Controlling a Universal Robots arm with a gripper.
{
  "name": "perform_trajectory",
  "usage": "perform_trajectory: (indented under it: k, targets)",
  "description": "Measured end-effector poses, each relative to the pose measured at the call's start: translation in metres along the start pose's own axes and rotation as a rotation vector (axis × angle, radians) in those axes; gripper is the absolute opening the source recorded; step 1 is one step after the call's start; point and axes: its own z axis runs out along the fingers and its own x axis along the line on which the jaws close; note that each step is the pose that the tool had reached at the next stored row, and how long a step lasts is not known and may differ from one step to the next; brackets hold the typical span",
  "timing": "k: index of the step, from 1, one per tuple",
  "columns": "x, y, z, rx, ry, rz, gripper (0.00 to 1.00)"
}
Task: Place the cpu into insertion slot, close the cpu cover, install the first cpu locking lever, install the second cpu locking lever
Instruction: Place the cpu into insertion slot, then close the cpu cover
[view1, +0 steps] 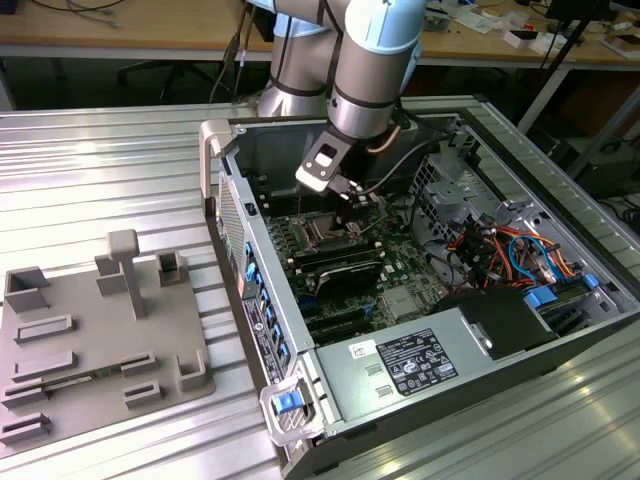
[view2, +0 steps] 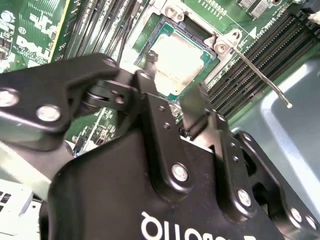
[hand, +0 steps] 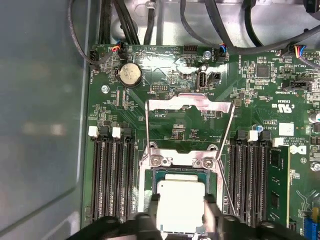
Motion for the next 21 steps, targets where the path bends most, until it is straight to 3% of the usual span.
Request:
perform_trajectory:
  k: [1, 2, 3, 6, 21]
  targets:
    - [0.0001, 0.0001, -0.0009, 0.0002, 0.0000, 0.000, 0.45]
    - [0.0001, 0.0002, -0.0026, 0.0003, 0.0000, 0.000, 0.39]
    - [0.0001, 0.0002, -0.0052, 0.0004, 0.0001, 0.000, 0.27]
    - [0.0001, 0.0004, -0.0066, 0.0003, 0.0000, 0.000, 0.11]
    - [0.0000, 0.0003, -0.0067, 0.0005, -0.0008, 0.000, 0.11]
